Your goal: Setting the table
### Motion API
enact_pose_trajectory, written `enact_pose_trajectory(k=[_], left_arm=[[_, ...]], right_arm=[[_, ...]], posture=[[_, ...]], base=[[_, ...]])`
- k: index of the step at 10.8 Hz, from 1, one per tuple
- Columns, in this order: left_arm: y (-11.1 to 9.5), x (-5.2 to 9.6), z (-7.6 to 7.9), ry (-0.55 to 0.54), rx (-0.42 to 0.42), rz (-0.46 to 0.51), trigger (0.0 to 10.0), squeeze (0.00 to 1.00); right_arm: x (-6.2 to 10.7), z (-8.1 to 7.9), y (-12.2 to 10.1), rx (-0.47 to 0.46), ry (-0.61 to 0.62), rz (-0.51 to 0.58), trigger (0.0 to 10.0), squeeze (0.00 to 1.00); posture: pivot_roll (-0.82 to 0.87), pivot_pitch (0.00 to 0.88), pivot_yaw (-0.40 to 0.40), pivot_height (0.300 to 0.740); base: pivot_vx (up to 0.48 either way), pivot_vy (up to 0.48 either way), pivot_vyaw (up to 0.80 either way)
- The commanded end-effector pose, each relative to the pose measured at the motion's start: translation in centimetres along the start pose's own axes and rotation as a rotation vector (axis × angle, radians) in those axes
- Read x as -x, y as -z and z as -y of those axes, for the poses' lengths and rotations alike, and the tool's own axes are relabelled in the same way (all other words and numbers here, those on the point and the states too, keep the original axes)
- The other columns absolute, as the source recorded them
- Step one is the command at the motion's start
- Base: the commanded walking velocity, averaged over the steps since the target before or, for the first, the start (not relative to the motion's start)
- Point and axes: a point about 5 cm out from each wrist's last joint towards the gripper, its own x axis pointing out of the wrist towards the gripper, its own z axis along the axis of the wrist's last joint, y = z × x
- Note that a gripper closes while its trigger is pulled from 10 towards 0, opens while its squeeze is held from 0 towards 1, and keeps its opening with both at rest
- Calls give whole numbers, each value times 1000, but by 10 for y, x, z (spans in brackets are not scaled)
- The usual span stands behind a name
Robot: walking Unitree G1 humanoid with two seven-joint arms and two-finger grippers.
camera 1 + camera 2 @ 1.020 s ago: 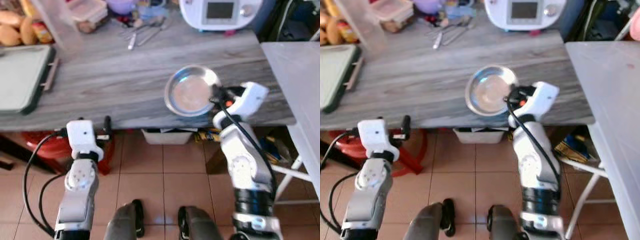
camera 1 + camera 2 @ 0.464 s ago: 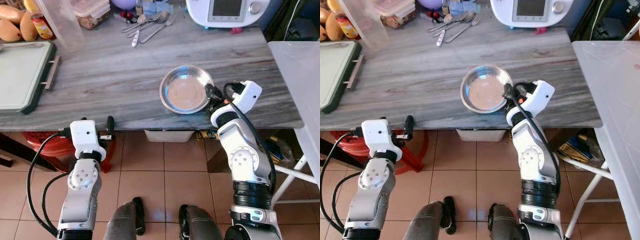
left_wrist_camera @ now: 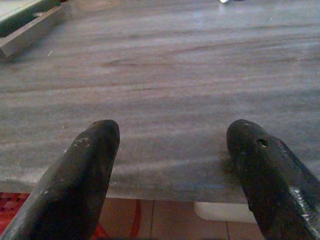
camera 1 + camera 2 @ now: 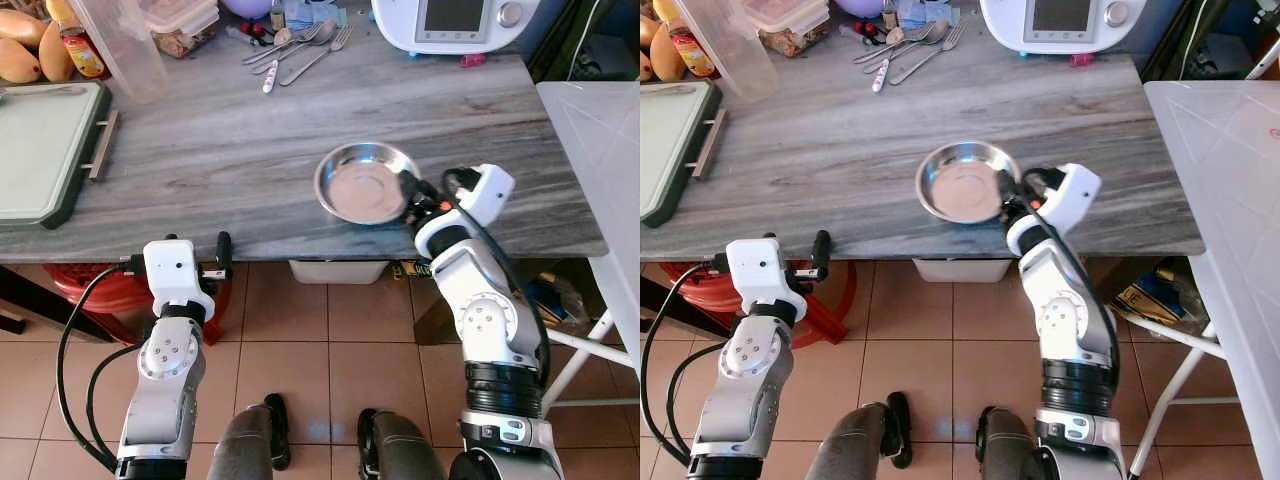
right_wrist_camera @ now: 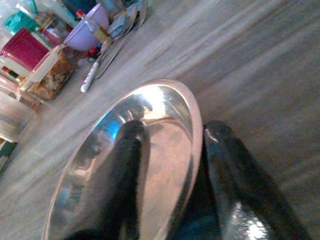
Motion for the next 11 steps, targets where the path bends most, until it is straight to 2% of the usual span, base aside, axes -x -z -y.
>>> enact_pose_trajectory(k=[1, 2, 4, 6, 9, 11], left_arm=[[-2, 1, -1, 8, -7, 6, 10000, 0], [-2, 1, -1, 9, -9, 6, 10000, 0], [-3, 1, -2, 4, -12, 13, 10000, 0], [-3, 2, -2, 6, -12, 11, 10000, 0], [-4, 1, -3, 0, -13, 20, 10000, 0], [-5, 0, -3, -15, 2, 21, 10000, 0]], right_arm=[[1, -3, -2, 39, -28, 4, 10000, 1000], [3, -4, 0, 68, -34, 0, 10000, 1000], [6, -3, 1, 67, -40, -5, 10000, 1000], [10, -1, -4, 177, -12, 32, 10000, 1000], [19, 1, -10, 252, -9, 95, 10000, 1000], [22, -4, -18, 381, -21, 176, 10000, 1000]], posture=[[-34, 226, 34, 740], [-36, 230, 35, 740], [-35, 233, 36, 740], [-36, 237, 34, 740], [-39, 240, 34, 740], [-38, 237, 36, 740]], base=[[0, 0, 0], [0, 0, 0], [0, 0, 0], [0, 0, 0], [0, 0, 0], [0, 0, 0]])
